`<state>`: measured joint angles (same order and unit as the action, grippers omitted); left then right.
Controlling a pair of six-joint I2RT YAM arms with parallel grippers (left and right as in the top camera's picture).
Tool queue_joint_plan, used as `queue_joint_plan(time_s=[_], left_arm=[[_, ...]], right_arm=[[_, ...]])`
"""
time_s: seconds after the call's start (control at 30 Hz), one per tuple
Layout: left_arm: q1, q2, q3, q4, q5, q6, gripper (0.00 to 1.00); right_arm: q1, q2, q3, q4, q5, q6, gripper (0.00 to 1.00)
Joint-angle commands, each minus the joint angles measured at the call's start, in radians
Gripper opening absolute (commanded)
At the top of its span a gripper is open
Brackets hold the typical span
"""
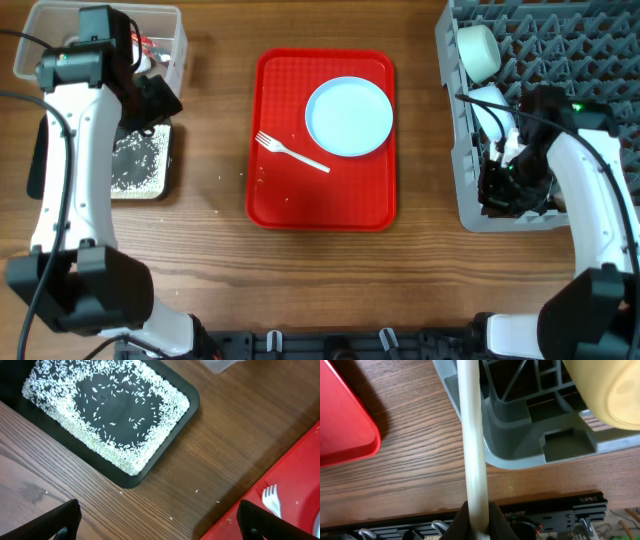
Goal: Sort waste into correct bins and load items into the dishwasher rack
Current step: 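Carry the white spoon into the dish rack and release it, then reach the right gripper to the blue plate edge and grasp it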
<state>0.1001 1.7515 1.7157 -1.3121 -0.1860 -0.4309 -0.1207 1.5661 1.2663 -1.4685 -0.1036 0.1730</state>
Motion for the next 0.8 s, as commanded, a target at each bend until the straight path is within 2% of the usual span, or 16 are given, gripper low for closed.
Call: queue_joint_plan(time_s=[0.0,0.07,0.1,0.13,0.17,0.2,0.23,0.27,0.53,0.77], left_arm=[[0.003,0.025,0.003,0.000,-0.006,0.008,1.00],[0.003,0.027,0.003,0.004,-0.006,0.009,1.00],[0.003,0.027,0.003,0.004,-0.006,0.008,1.00],[0.003,0.027,0.003,0.004,-0.006,0.009,1.00],[0.003,0.027,0.003,0.004,-0.006,0.009,1.00],[0.003,0.027,0.003,0.003,-0.006,0.009,1.00],[0.003,0.027,0.003,0.003,-0.006,0.009,1.00],[0.003,0.027,0.003,0.003,-0.006,0.009,1.00],[0.003,0.027,0.003,0.002,-0.006,0.009,1.00],[0.003,0.027,0.003,0.003,-0.006,0.009,1.00]], right_arm=[[-0.003,0.008,0.002,0.000,0.010,-0.017,0.04],[-0.003,0.008,0.002,0.004,0.011,-0.017,0.04],[-0.003,0.008,0.002,0.008,0.019,-0.016,0.08],[-0.003,0.008,0.002,0.010,0.022,-0.016,0.21],[-0.003,0.008,0.002,0.010,0.027,-0.016,0.31],[-0.003,0.008,0.002,0.010,0.039,-0.013,0.48],[-0.003,0.008,0.002,0.010,0.046,-0.009,0.57],[-0.003,0.008,0.002,0.011,0.053,-0.002,0.60],[-0.001,0.006,0.026,0.015,0.068,0.029,0.62],[0.063,-0.070,0.156,0.037,-0.148,-0.094,0.65]])
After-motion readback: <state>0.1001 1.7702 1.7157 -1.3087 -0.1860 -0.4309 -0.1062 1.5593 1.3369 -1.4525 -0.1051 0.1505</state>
